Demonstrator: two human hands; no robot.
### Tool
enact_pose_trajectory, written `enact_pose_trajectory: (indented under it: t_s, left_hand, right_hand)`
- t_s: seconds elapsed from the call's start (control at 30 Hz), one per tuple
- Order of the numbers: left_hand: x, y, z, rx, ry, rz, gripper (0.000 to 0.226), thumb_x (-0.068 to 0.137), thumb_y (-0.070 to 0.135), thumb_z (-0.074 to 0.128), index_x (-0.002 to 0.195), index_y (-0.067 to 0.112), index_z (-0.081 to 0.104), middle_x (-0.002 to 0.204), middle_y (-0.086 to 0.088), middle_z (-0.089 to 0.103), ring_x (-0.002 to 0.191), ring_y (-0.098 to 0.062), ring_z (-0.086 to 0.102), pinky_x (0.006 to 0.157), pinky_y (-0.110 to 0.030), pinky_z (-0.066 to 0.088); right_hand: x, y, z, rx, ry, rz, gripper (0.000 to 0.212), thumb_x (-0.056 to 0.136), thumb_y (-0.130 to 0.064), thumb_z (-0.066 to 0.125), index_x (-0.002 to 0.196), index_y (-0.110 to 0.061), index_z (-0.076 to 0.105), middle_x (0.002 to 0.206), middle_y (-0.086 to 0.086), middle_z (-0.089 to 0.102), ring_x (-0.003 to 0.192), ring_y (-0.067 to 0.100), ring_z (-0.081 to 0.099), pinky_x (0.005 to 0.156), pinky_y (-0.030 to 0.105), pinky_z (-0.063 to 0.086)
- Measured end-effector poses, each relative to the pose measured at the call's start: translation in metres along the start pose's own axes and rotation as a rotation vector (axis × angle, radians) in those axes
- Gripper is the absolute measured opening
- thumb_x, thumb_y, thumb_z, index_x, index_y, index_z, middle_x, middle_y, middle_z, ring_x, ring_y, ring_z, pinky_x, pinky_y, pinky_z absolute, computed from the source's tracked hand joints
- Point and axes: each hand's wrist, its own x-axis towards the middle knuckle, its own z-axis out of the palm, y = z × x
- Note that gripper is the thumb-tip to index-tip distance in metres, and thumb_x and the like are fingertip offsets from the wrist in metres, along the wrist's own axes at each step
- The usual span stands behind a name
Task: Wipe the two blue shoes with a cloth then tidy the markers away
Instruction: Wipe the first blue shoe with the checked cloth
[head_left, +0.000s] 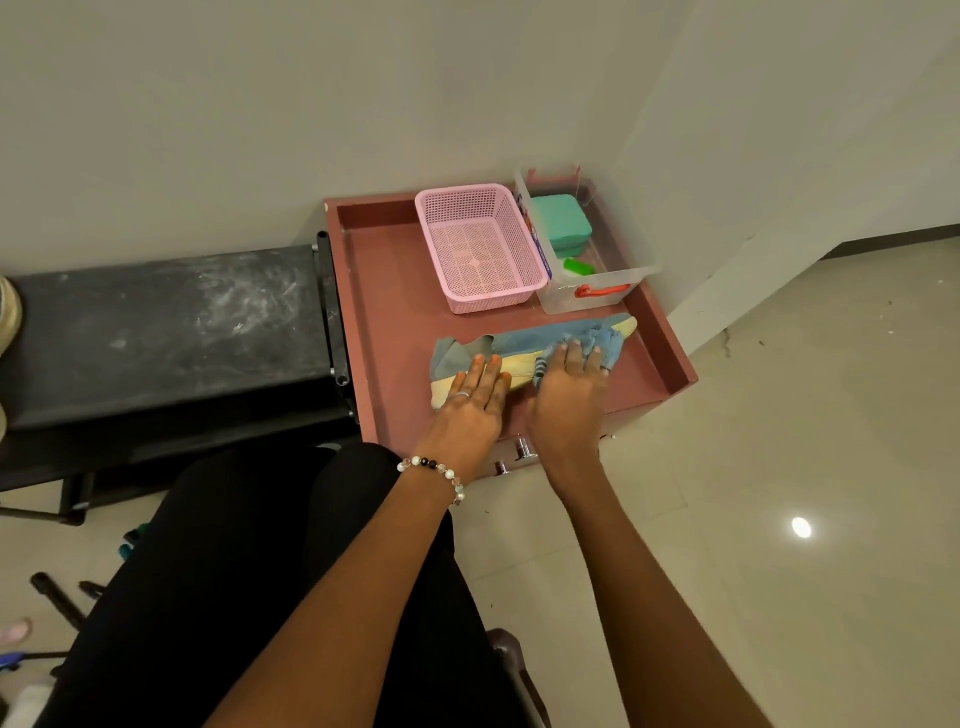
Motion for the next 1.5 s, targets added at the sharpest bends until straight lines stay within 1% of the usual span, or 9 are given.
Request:
enact_pose_trajectory:
  t_s: [0.17,0.27,0.73,0.9,1.0,1.13,1.23,1.33,1.5]
  left_hand:
    - [0.006,-0.003,0.006,0.008,0.24,0.055,0.045,0.071,-0.004,0.04,0.105,-0.007,0.069,0.115,-0.026,0.064,0.105,-0.04,0.063,0.085,-0.045,0.052]
    - [0.004,-0.001,0.0,-0.011,0.238,0.072,0.044,0.065,-0.004,0.05,0.104,-0.006,0.07,0.115,-0.025,0.065,0.105,-0.039,0.064,0.084,-0.045,0.052]
    - [0.003,-0.003,0.002,-0.05,0.128,0.058,0.05,0.072,-0.006,0.034,0.11,-0.008,0.067,0.121,-0.027,0.061,0.11,-0.044,0.059,0.091,-0.05,0.046]
    - [0.002,0.004,0.002,-0.001,0.108,0.009,0.055,0.095,-0.009,0.029,0.148,-0.005,0.015,0.156,-0.025,0.003,0.144,-0.042,0.004,0.116,-0.042,-0.002]
    - [0.001,0.005,-0.003,0.025,0.013,-0.023,0.055,0.101,-0.001,0.02,0.151,0.002,-0.004,0.157,-0.018,-0.014,0.145,-0.035,-0.011,0.116,-0.039,-0.008]
    - [0.001,0.002,0.003,0.007,0.204,0.027,0.055,0.091,-0.008,0.038,0.145,-0.007,0.026,0.154,-0.024,0.019,0.141,-0.04,0.024,0.115,-0.041,0.02]
    - [-0.009,-0.003,-0.005,-0.051,0.263,0.082,0.057,0.064,-0.011,0.065,0.119,0.0,0.064,0.12,-0.021,0.063,0.1,-0.035,0.067,0.074,-0.039,0.057]
    - [-0.019,-0.004,-0.022,-0.068,0.26,0.074,0.086,0.037,-0.01,0.085,0.119,0.007,0.067,0.114,-0.013,0.069,0.082,-0.025,0.072,0.056,-0.026,0.054]
    - [-0.017,-0.005,-0.01,-0.014,0.294,0.172,0.057,0.07,-0.003,0.054,0.126,0.01,0.059,0.106,-0.012,0.071,0.084,-0.026,0.07,0.064,-0.028,0.056]
  right_hand:
    - [0.038,0.027,-0.014,0.076,0.108,0.016,0.047,0.084,-0.01,0.051,0.13,-0.001,0.048,0.134,0.02,0.049,0.125,0.035,0.043,0.102,0.044,0.036]
    - [0.067,0.049,-0.034,0.315,0.135,0.181,0.027,0.086,-0.009,0.053,0.109,0.002,0.063,0.108,0.02,0.064,0.099,0.036,0.058,0.082,0.036,0.047]
    - [0.063,0.051,-0.035,0.4,0.039,0.286,0.027,0.086,-0.004,0.052,0.111,0.004,0.058,0.113,0.021,0.059,0.106,0.036,0.056,0.086,0.038,0.046]
    - [0.015,0.02,-0.019,0.303,0.118,0.066,0.057,0.076,0.0,0.055,0.131,0.011,0.043,0.133,0.027,0.047,0.127,0.039,0.04,0.113,0.042,0.025]
    - [-0.013,-0.003,-0.01,0.433,0.155,-0.03,0.063,0.065,0.005,0.059,0.127,0.008,0.052,0.131,0.024,0.053,0.13,0.041,0.038,0.112,0.042,0.029]
    - [-0.029,0.006,-0.026,0.81,0.159,0.093,0.035,0.067,0.007,0.052,0.09,-0.006,0.074,0.083,0.01,0.071,0.082,0.025,0.063,0.074,0.026,0.048]
    - [-0.022,0.027,-0.052,1.041,0.28,0.486,0.02,0.069,0.01,0.044,0.063,-0.004,0.057,0.055,0.0,0.048,0.056,0.017,0.044,0.051,0.027,0.036]
    - [-0.006,0.045,-0.065,1.06,0.526,0.709,0.022,0.073,0.008,0.045,0.078,-0.002,0.064,0.069,0.004,0.057,0.066,0.022,0.054,0.059,0.028,0.044]
    - [0.018,0.066,-0.046,0.852,0.403,0.441,0.045,0.071,0.01,0.051,0.109,-0.006,0.068,0.104,0.009,0.069,0.093,0.024,0.062,0.084,0.024,0.046]
